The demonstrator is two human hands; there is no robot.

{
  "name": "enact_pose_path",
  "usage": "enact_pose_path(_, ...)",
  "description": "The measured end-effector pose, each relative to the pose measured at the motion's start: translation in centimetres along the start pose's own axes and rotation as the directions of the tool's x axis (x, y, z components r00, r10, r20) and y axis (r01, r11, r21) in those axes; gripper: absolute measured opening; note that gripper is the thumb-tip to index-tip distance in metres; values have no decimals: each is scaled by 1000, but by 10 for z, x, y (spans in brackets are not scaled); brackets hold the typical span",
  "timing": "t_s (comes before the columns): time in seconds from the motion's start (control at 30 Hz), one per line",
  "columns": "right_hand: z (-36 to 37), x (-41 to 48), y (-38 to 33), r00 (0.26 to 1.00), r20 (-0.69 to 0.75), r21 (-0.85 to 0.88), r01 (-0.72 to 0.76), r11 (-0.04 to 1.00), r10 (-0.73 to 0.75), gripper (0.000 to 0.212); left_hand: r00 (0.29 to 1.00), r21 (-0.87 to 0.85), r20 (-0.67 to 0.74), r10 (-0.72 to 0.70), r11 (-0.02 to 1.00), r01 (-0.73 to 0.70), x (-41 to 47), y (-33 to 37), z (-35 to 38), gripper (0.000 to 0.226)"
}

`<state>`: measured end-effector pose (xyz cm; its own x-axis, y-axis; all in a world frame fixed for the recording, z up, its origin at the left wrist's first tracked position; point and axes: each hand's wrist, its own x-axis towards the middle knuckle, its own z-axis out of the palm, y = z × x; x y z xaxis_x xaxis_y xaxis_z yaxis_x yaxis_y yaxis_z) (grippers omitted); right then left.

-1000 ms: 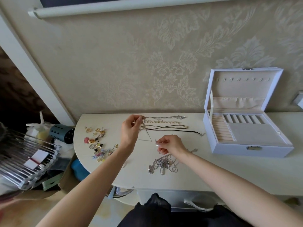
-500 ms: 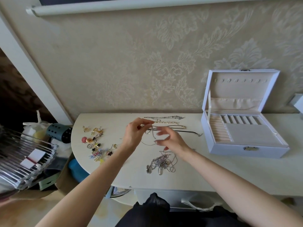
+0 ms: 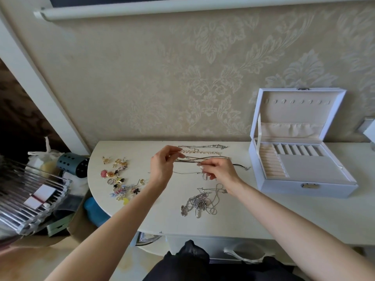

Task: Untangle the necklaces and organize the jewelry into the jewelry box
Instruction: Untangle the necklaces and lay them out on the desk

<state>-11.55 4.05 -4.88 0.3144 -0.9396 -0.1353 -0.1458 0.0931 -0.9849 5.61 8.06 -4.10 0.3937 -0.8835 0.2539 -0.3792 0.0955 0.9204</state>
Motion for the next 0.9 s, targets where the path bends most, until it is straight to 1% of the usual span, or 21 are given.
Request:
enact_pose_path(0.13,-9,1,-7,999,-32,-50,12,999,-14,9,998,53,-24,-65,996,66,0,-5,3,14)
enact_pose_path(0.3,-10,5,-12,997,-54,-65,59,996,-63,4,994,131,65,-92,988,82,1,-9,7,14)
enact_pose_path(0.4,-12,7,-15,996,-65,3,69,998,-68,4,991,193,99,-87,979,67,2,-11,8,9)
enact_pose_path(0.47,-15,9,-14,994,-78,55,79,995,-74,5,991,222,91,-95,972,73,4,-15,7,7)
enact_pose_path(0.53,-21,12,-12,991,-103,17,84,996,-82,5,990,210,75,-120,972,102,7,-18,4,7)
enact_pose_path(0.63,-32,17,-7,989,-118,-64,84,994,-91,15,975,66,43,-217,975,214,12,-21,1,10)
enact_pose_path(0.7,-40,19,-5,986,-144,-68,74,995,-84,19,964,-19,11,-264,964,264,16,-24,0,13)
enact_pose_path(0.77,-48,21,-2,982,-179,-38,59,998,-65,20,965,-18,2,-264,964,264,22,-28,0,13)
enact_pose_path(0.9,-61,26,3,977,-205,-8,67,998,-67,20,971,78,47,-234,970,230,30,-36,1,14)
